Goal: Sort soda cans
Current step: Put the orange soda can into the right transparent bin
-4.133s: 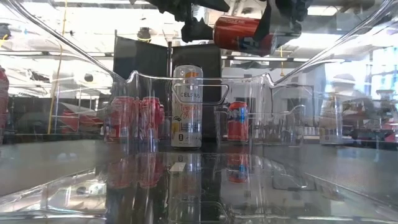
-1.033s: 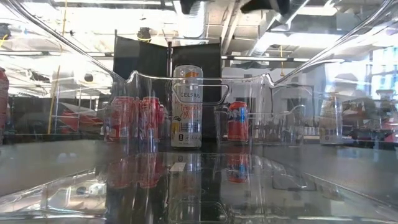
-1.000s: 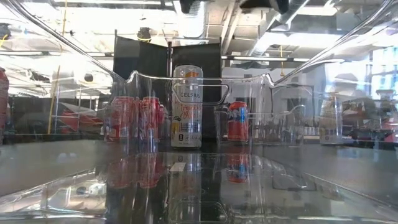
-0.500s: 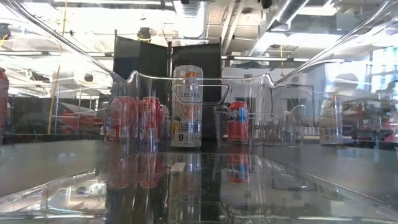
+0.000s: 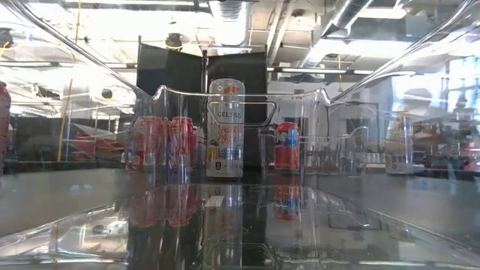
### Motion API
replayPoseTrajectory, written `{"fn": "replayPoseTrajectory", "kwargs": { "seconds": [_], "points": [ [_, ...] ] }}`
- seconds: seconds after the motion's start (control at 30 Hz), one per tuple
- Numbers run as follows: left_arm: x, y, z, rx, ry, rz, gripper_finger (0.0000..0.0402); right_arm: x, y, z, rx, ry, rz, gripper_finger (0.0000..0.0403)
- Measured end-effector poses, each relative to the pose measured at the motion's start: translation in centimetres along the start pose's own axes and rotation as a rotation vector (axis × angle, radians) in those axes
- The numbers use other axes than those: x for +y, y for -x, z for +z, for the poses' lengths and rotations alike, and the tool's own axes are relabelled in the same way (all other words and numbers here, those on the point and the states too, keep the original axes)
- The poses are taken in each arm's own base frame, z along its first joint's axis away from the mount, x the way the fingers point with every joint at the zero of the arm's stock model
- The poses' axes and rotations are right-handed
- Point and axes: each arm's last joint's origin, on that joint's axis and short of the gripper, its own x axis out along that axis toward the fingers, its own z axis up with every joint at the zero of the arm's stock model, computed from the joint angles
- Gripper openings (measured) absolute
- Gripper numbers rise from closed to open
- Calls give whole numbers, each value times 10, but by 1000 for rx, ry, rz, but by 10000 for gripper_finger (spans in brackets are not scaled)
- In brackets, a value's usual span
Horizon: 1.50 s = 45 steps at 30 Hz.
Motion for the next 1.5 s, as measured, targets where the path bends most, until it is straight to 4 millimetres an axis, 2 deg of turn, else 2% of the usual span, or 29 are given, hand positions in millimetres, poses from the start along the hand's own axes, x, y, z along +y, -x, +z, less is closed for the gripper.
{"fn": "replayPoseTrajectory", "kwargs": {
  "seconds": [0.13,0.27,0.57,0.77,0.9,1.03,1.13,1.3,1.5],
  "points": [
    [0,0,0,-3,-9,5,298,1,1,0,2,-4,1,341],
    [1,1,0,3,-19,9,298,-1,-5,-5,21,-4,-7,318],
    [1,1,0,10,-20,21,299,0,-8,-6,26,-2,4,313],
    [5,1,-10,99,-14,85,363,-8,5,1,45,7,-28,312],
    [14,8,-22,250,-17,174,392,-23,18,3,102,7,-131,312],
    [26,17,-38,415,64,295,392,-40,26,0,164,-23,-281,311],
    [30,21,-45,478,133,372,390,-59,29,-6,250,-34,-430,311],
    [31,23,-46,492,145,397,390,-97,23,-22,446,-24,-676,311],
    [31,23,-47,492,152,398,390,-135,5,-34,698,77,-823,311]
  ]
}}
